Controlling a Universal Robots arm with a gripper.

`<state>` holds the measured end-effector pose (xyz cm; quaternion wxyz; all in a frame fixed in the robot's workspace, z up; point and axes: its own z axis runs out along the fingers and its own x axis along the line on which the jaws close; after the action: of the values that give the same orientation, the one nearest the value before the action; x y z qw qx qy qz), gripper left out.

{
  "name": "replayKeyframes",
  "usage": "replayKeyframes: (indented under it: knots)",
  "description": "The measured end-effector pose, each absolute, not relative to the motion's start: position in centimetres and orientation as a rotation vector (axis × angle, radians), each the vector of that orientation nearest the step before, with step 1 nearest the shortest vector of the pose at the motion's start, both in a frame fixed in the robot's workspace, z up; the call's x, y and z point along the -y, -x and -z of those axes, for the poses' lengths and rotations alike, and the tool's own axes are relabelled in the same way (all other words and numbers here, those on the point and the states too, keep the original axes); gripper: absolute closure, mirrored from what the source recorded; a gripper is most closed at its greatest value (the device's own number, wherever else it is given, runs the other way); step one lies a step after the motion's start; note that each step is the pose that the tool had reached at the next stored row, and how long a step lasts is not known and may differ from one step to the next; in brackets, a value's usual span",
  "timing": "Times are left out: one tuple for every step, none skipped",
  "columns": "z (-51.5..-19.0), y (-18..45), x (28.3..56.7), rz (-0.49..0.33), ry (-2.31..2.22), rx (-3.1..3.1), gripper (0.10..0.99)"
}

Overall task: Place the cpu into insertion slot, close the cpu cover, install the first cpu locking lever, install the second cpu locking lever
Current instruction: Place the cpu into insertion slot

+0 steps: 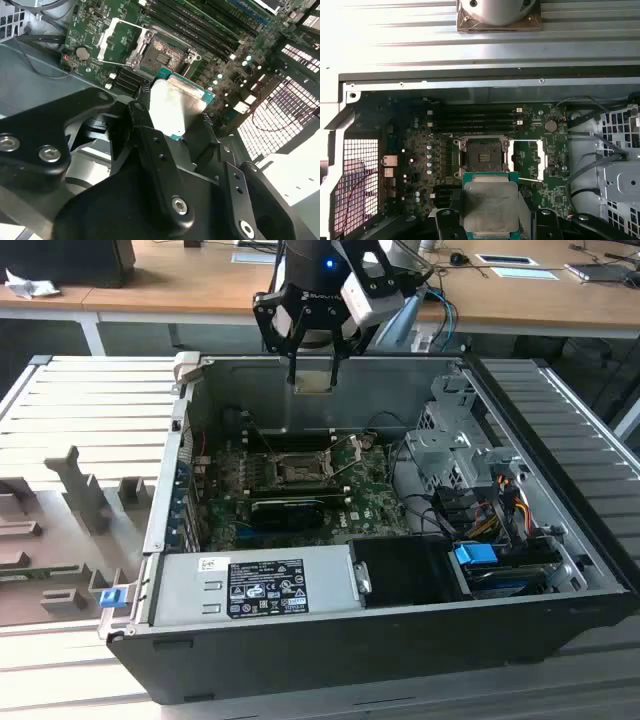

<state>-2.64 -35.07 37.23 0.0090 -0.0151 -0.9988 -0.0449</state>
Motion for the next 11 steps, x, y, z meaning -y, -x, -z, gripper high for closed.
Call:
replayKeyframes:
  knots:
    - [-37.22,2.64,35.07,0.141,0.105,3.12,0.561]
    - [-37.21,2.64,35.07,0.141,0.131,3.12,0.561]
    - [-37.19,2.64,35.07,0.141,0.171,3.119,0.561]
    - [-37.17,2.64,35.07,0.141,0.18,3.119,0.561]
    - [-37.14,2.64,35.07,0.141,0.182,3.119,0.561]
    - [-37.08,2.64,35.07,0.142,0.183,3.119,0.561]
    - [-37.01,2.64,35.07,0.141,0.184,3.119,0.561]
    - [-36.97,2.64,35.07,0.141,0.184,3.119,0.561]
    - [-36.91,2.64,35.07,0.141,0.184,3.119,0.561]
    - [-36.87,2.64,35.07,0.141,0.185,3.119,0.561]
    - [-36.82,2.64,35.07,0.141,0.185,3.119,0.561]
